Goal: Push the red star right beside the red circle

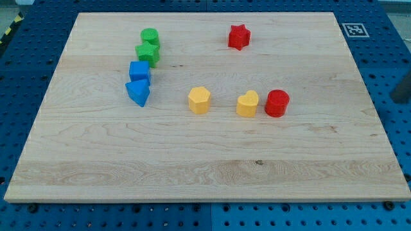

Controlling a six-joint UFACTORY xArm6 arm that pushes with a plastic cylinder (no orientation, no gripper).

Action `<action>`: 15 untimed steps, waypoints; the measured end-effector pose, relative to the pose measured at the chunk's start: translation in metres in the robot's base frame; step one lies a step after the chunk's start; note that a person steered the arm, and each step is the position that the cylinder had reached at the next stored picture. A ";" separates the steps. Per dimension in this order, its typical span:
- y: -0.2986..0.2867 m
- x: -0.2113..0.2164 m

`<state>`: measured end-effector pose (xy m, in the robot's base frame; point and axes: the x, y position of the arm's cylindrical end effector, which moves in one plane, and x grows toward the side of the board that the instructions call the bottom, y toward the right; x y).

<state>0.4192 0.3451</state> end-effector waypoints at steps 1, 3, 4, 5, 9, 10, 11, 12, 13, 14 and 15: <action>-0.004 -0.095; -0.068 -0.228; -0.089 -0.227; -0.160 -0.227; -0.335 -0.184; -0.345 -0.172; -0.323 -0.159; -0.273 -0.145; -0.221 -0.141; -0.211 -0.126; -0.218 -0.100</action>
<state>0.3189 0.1268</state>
